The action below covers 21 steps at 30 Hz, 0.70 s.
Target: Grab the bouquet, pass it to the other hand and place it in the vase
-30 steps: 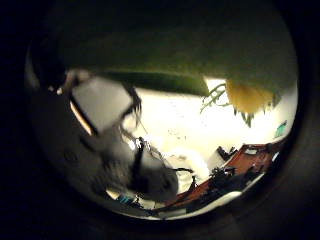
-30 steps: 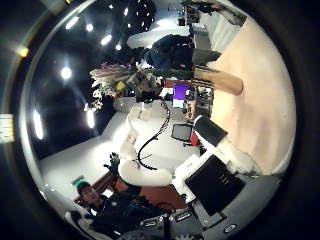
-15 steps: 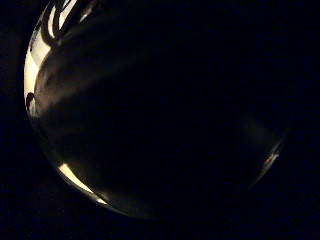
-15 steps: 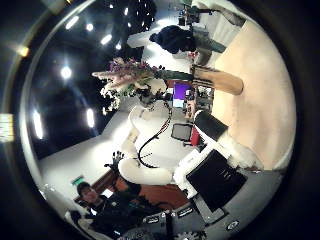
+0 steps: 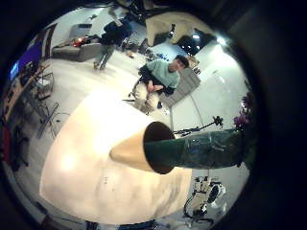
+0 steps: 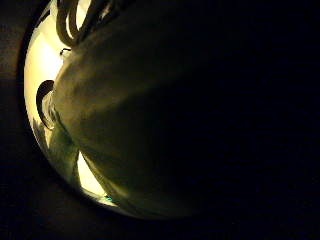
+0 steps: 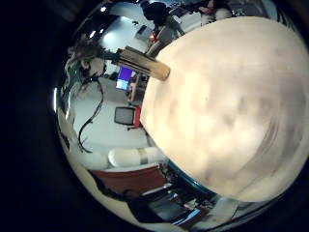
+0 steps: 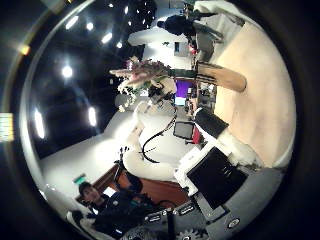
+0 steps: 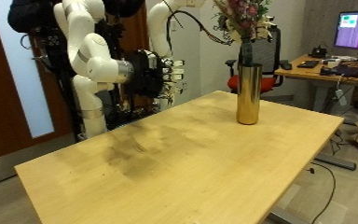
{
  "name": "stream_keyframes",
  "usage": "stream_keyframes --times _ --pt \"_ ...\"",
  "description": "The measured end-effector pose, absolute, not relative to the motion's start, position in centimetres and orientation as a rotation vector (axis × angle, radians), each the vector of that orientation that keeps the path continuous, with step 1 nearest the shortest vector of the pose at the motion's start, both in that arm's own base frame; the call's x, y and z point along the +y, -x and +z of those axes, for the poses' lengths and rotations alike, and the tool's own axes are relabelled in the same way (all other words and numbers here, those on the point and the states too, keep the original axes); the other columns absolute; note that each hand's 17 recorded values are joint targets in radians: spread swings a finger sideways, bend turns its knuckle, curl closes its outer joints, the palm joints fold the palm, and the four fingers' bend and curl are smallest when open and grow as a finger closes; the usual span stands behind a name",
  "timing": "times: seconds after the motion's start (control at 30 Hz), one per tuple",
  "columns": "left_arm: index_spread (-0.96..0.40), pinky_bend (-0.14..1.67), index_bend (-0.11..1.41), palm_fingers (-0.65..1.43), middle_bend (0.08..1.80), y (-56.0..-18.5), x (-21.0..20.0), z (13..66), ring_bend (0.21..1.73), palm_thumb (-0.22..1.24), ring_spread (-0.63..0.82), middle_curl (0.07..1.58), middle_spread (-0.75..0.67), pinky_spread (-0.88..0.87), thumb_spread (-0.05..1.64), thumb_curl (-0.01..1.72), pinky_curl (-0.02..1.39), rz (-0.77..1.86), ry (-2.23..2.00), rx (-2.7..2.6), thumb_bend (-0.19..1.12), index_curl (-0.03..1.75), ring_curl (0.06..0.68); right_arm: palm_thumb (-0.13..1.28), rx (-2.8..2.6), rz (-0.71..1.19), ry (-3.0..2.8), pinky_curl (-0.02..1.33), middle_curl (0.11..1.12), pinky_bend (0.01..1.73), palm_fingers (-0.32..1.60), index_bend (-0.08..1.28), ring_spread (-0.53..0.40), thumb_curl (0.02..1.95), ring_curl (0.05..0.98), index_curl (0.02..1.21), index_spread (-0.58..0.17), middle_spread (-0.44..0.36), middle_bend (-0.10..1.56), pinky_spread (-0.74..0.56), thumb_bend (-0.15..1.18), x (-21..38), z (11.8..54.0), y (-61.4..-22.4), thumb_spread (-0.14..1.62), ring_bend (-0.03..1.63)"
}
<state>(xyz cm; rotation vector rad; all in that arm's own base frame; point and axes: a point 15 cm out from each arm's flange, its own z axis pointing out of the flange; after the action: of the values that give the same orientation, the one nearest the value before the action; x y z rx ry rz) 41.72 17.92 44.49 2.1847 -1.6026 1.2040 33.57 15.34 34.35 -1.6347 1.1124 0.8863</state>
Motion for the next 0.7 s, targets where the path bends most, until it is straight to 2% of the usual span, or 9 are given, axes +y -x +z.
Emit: stream_keyframes --times 0.27,0.37,0.5,0.7 --pt "0.2 0.22 0.2 -0.08 0.14 -39.6 22.5 39.9 0.39 0.21 0.7 0.15 0.61 0.65 0.69 0.35 0.28 0.631 -2.398 -1.658 -0.04 0.26 0.178 0.85 1.097 0.883 1.642 0.29 0.23 0.22 0.35 0.46 0.12 0.49 0.224 0.46 -0.283 -0.036 0.18 0.31 -0.02 15.4 34.7 -33.3 0.97 0.28" --pt "0.19 0.2 0.22 -0.06 0.14 -39.3 23.0 38.1 0.37 0.24 0.7 0.13 0.6 0.65 0.7 0.35 0.28 0.419 -2.434 -1.648 -0.03 0.3 0.174 0.85 1.084 0.894 1.644 0.28 0.24 0.22 0.36 0.46 0.12 0.49 0.222 0.46 -0.285 -0.038 0.18 0.31 -0.02 15.6 34.8 -33.0 0.96 0.27" --pt "0.18 0.19 0.23 -0.05 0.15 -38.0 24.0 35.5 0.35 0.27 0.71 0.12 0.6 0.65 0.71 0.35 0.28 0.115 -2.424 -1.617 -0.04 0.33 0.176 0.87 1.076 0.906 1.645 0.28 0.25 0.21 0.38 0.46 0.104 0.5 0.22 0.47 -0.29 -0.01 0.18 0.31 -0.02 15.7 34.8 -32.8 0.97 0.26" --pt "0.15 0.19 0.2 -0.07 0.15 -37.6 23.3 33.5 0.34 0.32 0.72 0.11 0.61 0.65 0.75 0.34 0.28 0.062 -2.395 -1.56 -0.04 0.35 0.184 0.89 1.058 0.912 1.651 0.28 0.25 0.2 0.39 0.47 0.103 0.51 0.219 0.48 -0.294 -0.004 0.17 0.3 -0.02 15.8 34.7 -32.6 0.96 0.25"
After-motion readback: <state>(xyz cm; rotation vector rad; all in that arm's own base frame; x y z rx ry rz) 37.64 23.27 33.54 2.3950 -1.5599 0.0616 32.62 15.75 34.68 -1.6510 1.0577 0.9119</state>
